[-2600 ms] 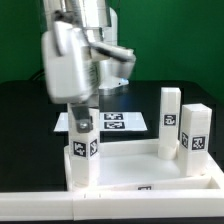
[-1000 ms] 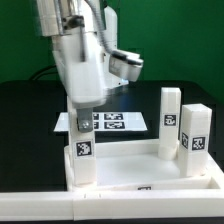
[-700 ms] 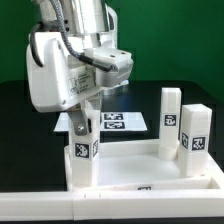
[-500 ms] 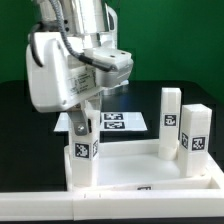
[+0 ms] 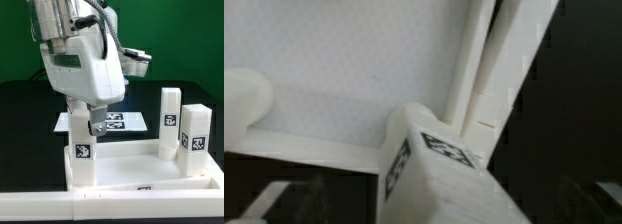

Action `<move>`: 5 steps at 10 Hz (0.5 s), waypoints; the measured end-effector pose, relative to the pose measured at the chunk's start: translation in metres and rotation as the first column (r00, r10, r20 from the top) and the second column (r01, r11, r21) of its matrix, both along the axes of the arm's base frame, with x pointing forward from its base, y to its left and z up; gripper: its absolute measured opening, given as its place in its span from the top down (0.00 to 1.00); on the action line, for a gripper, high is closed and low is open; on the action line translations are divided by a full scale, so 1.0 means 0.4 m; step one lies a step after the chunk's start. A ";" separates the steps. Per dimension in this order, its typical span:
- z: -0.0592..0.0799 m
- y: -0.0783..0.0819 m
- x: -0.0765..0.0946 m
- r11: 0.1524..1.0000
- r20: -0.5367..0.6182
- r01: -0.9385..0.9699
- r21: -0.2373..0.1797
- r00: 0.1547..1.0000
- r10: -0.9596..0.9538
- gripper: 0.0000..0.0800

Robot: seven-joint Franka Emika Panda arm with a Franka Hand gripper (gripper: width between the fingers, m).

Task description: Assemble desk

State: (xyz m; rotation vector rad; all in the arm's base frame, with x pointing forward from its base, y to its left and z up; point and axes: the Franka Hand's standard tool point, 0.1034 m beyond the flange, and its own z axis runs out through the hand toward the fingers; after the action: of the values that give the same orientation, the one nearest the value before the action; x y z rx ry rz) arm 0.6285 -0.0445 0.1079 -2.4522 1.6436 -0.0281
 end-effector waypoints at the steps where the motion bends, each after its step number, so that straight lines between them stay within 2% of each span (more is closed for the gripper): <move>1: 0.000 0.000 0.000 0.996 0.011 -0.086 -0.012 0.996 0.086 0.20; 2: 0.000 0.002 -0.003 0.957 -0.002 -0.279 -0.084 0.960 0.280 0.19; 3: 0.002 0.007 0.008 0.849 0.003 -0.505 -0.158 0.859 0.512 0.19; 4: -0.002 0.003 0.008 0.758 0.008 -0.623 -0.191 0.771 0.636 0.19; 5: -0.004 0.005 0.005 0.748 0.004 -0.636 -0.192 0.761 0.649 0.19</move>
Offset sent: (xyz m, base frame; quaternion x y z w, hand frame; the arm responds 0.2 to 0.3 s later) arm 0.0099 0.0126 -0.0058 0.0452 0.0284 -0.4710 0.8805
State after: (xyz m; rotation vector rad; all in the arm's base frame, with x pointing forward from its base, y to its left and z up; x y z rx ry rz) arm 0.6306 -0.0425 0.1064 -2.9808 0.7036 -0.1695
